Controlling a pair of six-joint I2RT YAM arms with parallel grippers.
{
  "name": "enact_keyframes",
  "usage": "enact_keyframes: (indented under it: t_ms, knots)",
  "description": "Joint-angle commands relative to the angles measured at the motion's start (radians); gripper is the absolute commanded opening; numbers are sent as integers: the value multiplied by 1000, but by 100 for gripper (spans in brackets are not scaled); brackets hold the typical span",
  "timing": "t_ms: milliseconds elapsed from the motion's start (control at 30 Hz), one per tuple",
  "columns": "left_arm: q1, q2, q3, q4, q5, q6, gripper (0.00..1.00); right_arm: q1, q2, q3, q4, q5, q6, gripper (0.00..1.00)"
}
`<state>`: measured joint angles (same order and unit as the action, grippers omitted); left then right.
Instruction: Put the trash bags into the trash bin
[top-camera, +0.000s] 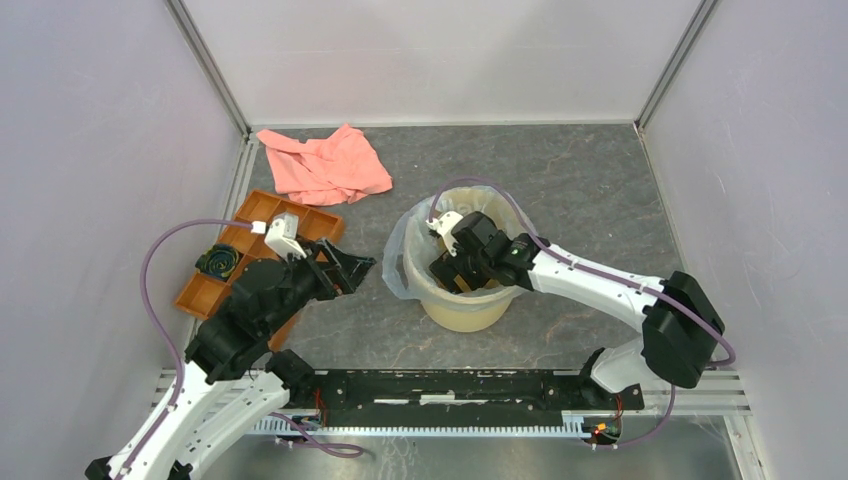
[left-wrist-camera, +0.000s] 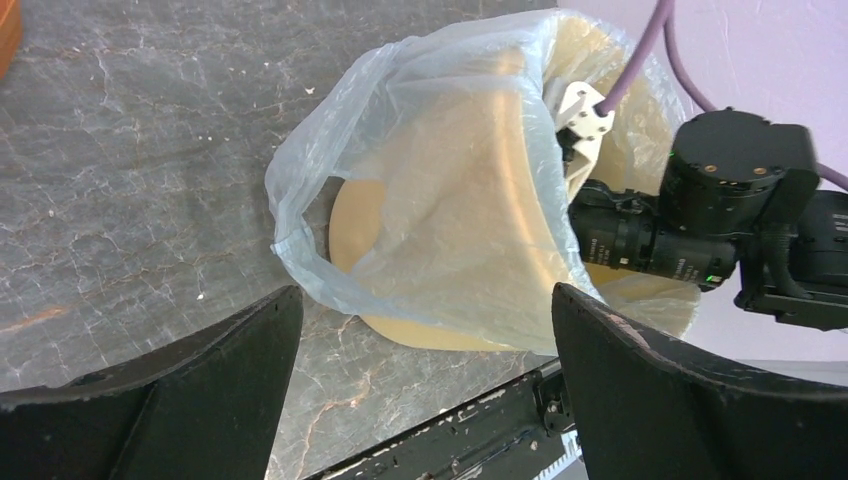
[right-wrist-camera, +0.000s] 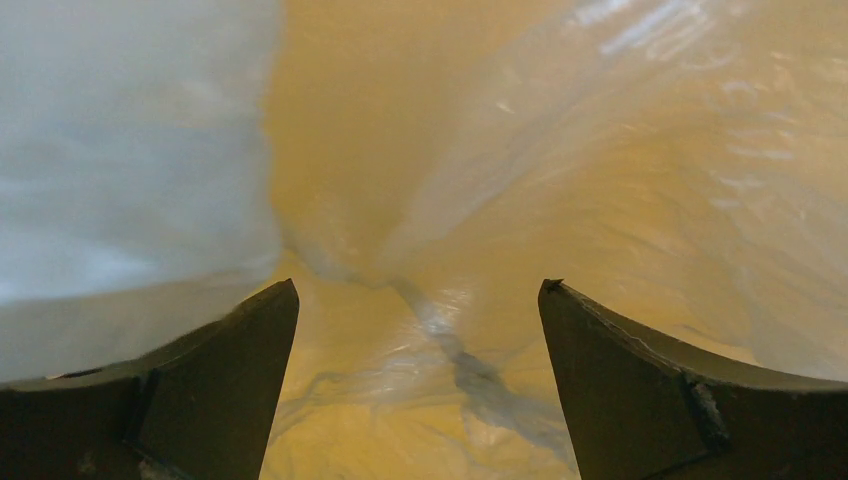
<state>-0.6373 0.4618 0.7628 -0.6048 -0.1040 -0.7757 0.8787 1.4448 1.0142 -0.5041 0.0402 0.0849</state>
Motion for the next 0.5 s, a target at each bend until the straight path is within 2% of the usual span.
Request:
enact_keyframes:
  t_ms: [0,100,233,333,467]
  knots:
    - [-4,19,58,5,-33,69,100,-1,25,-19,-26,205,12,98]
    - [-4,29,59,3,-35,69,100,-1,38,-19,-77,378,26,98]
    - [-4,17,43,17,-33,57,100,-14,51,-36,-132,502,48,98]
    - [-4,16,42,24,-32,55,100,-57,28,-81,-113,467,56,98]
    - [-5,25,46,33,-23,55,100,-51,-13,-79,-56,307,35,98]
